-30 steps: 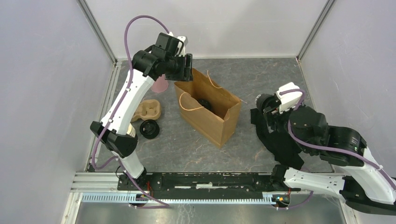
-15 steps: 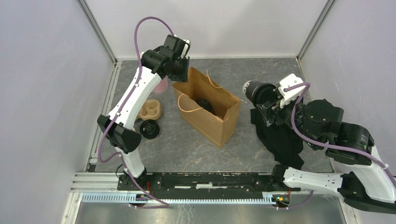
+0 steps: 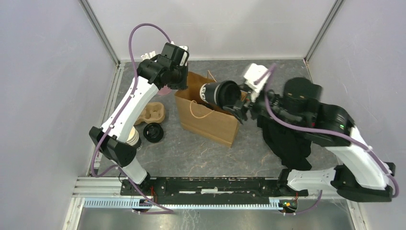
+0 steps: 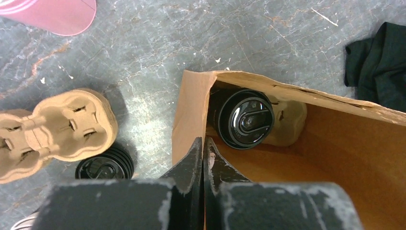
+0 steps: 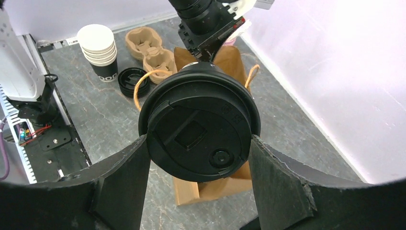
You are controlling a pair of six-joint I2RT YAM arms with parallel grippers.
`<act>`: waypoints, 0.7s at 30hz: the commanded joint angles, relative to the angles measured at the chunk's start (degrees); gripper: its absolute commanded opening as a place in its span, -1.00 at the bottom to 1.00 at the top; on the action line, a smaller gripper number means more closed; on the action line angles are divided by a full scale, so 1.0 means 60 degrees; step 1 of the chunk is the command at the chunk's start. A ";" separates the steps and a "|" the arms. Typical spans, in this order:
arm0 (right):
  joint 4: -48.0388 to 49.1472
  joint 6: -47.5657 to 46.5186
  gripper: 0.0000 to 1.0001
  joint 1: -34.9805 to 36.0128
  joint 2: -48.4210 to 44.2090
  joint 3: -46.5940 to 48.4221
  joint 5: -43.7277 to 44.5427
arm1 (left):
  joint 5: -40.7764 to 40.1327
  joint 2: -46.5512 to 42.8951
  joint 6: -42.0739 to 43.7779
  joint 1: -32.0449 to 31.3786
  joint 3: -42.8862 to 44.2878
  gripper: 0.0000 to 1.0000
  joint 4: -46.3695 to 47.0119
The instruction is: Pack the takeout coffee
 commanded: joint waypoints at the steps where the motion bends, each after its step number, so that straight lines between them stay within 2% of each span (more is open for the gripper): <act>1: -0.0094 -0.0006 -1.00 0.0048 0.0926 0.0730 0.0051 | 0.0164 -0.0736 -0.0881 -0.0017 -0.0351 -0.96 0.0503; 8: -0.0622 -0.0288 -1.00 0.0046 0.1931 0.1195 0.1081 | 0.0367 -0.1601 -0.1267 -0.0010 -0.1330 -0.96 0.1063; 21: -0.1352 -0.0981 -1.00 0.0048 0.3148 0.1526 0.1079 | 0.0640 -0.2812 -0.1671 -0.0014 -0.2768 -0.96 0.2259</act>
